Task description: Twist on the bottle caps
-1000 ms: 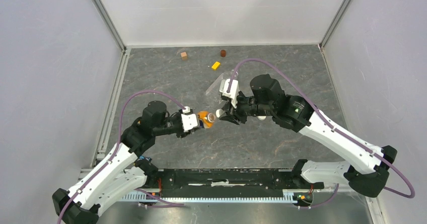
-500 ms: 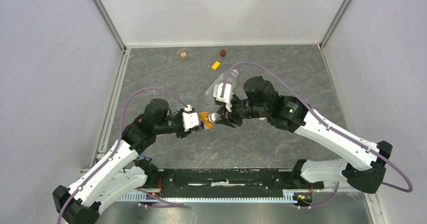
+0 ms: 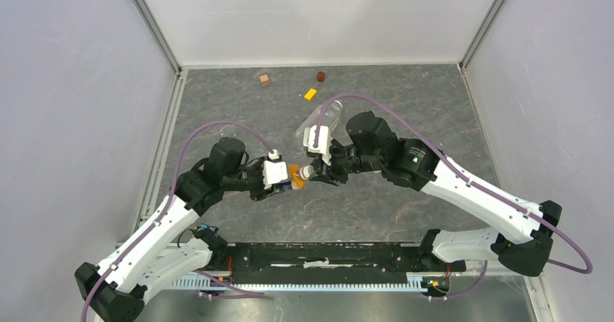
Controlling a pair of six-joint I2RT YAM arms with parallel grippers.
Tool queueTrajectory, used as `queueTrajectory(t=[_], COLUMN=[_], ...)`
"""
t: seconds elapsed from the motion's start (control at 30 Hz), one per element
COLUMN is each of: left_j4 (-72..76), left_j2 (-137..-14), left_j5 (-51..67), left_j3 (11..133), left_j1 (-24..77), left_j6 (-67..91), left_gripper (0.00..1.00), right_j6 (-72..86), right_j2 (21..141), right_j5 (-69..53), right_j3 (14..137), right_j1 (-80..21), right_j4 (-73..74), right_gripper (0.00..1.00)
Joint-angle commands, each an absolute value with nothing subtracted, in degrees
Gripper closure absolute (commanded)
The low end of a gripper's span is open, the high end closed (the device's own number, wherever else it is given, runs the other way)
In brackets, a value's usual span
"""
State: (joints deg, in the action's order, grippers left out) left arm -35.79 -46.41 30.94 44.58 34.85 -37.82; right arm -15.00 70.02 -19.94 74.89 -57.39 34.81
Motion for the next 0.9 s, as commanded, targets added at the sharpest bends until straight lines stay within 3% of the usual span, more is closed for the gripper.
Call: queueTrajectory(t=[0.0,0.87], left_j4=[-36.81,-41.43], left_j2=[-47.04,-52.76], left_j5=[36.65,48.69], left_j3=[49.06,55.17], left_j1=[35.24,35.69], left_j6=[-39.17,-37.72], left_gripper=[0.54,0.58], right_j6=[-17.46,-32.38], right_j2=[70.68,68.69], right_j5=[-22.33,-28.08], right_j3=[75.08,68.51], right_j1=[-58.17,-59.14], right_j4=[34.93,32.77], right_gripper=[0.88,0.92])
